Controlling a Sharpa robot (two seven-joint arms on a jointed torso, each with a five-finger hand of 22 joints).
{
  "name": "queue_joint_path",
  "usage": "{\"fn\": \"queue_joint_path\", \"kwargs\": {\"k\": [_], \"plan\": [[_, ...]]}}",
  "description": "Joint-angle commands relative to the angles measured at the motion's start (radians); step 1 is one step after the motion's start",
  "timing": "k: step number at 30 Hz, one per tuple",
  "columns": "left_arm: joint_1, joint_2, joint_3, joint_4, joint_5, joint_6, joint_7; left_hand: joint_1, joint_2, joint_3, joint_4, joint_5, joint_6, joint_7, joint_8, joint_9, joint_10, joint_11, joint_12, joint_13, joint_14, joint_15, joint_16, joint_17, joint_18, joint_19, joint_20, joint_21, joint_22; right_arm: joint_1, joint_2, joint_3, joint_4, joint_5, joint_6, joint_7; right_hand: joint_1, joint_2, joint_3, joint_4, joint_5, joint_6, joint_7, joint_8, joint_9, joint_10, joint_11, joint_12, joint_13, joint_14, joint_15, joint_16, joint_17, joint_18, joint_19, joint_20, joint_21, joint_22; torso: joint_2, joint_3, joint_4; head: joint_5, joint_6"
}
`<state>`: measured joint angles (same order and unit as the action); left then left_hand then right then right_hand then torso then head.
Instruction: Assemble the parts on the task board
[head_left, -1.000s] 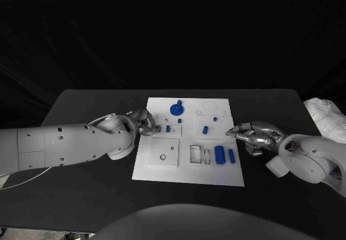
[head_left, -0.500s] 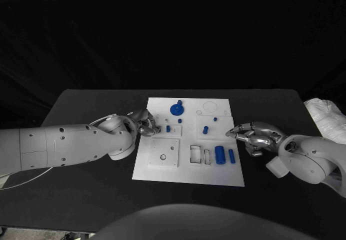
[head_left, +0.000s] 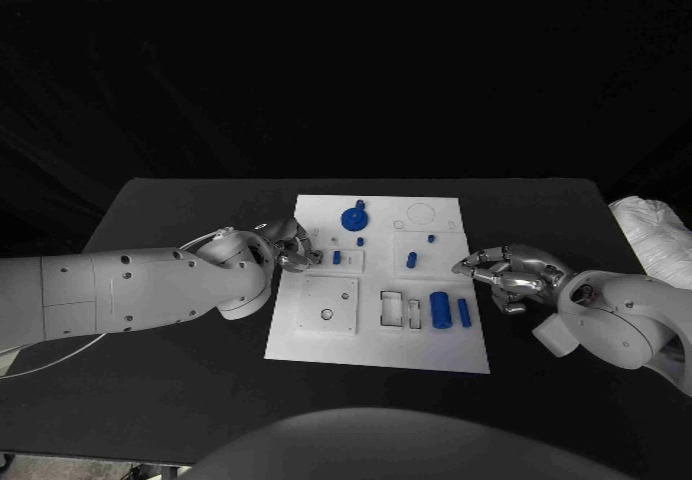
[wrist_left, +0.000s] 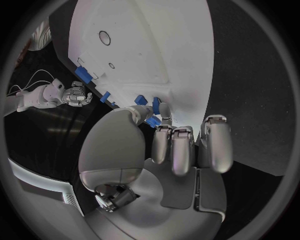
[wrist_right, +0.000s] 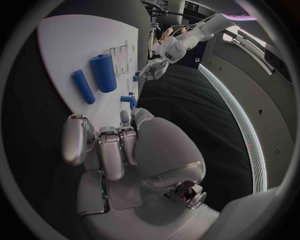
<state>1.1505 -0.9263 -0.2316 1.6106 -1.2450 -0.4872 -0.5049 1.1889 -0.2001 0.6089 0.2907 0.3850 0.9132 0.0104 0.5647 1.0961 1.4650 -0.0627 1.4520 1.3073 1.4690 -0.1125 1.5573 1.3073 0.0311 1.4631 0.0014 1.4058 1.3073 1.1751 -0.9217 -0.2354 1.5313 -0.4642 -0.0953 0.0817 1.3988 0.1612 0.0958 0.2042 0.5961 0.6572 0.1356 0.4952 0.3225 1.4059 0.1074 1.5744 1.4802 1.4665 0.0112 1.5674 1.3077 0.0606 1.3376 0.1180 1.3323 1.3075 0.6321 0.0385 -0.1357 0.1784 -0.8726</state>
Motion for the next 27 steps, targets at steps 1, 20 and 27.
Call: {"fn": "queue_joint_path", "kwargs": {"k": [1,20,27], "plan": [[-0.002,0.003,-0.001,0.0,-0.015,-0.009,0.005,0.001,0.011,0.004,-0.001,-0.005,0.005,-0.006,0.003,0.001,-0.003,0.001,-0.005,0.138,0.096,0.0,-0.005,0.243,0.006,0.046,0.0,-0.007,0.214,-0.001,0.0,0.0,0.001,-0.004,0.015,0.008,-0.004,-0.004,0.004,0.0,-0.001,-0.005,0.003,0.003,0.001,0.165,-0.051,-0.004,0.091,0.104,-0.004,0.003,0.263,0.011,-0.006,0.001,-0.003,0.168,0.0,0.0001,-0.0007,0.0,0.0],[-0.002,0.005,0.0,-0.005,-0.018,-0.01,0.006,0.002,0.012,0.006,-0.002,-0.008,0.006,-0.006,0.003,0.0,-0.002,0.001,-0.005,0.139,0.096,0.0,-0.006,0.242,0.006,0.046,0.0,-0.007,0.214,-0.002,-0.001,0.0,0.001,-0.004,0.015,0.006,-0.004,-0.004,0.005,0.0,-0.001,-0.005,0.004,0.003,0.002,0.165,-0.05,-0.004,0.091,0.104,-0.004,0.003,0.263,0.011,-0.006,0.001,-0.004,0.168,0.0,-0.0001,-0.002,-0.002,0.0],[-0.002,0.005,0.0,-0.006,-0.022,-0.007,0.003,0.003,0.011,0.006,-0.003,-0.009,0.005,-0.006,0.003,0.0,-0.003,0.001,-0.005,0.138,0.096,0.0,-0.006,0.242,0.006,0.046,0.0,-0.007,0.214,-0.003,0.0,0.0,0.001,-0.004,0.016,0.005,-0.005,-0.006,0.009,-0.001,0.0,-0.006,0.004,0.003,0.002,0.165,-0.05,-0.004,0.091,0.104,-0.004,0.003,0.263,0.011,-0.007,0.002,-0.004,0.168,0.0,0.0001,-0.001,-0.004,0.0]]}}
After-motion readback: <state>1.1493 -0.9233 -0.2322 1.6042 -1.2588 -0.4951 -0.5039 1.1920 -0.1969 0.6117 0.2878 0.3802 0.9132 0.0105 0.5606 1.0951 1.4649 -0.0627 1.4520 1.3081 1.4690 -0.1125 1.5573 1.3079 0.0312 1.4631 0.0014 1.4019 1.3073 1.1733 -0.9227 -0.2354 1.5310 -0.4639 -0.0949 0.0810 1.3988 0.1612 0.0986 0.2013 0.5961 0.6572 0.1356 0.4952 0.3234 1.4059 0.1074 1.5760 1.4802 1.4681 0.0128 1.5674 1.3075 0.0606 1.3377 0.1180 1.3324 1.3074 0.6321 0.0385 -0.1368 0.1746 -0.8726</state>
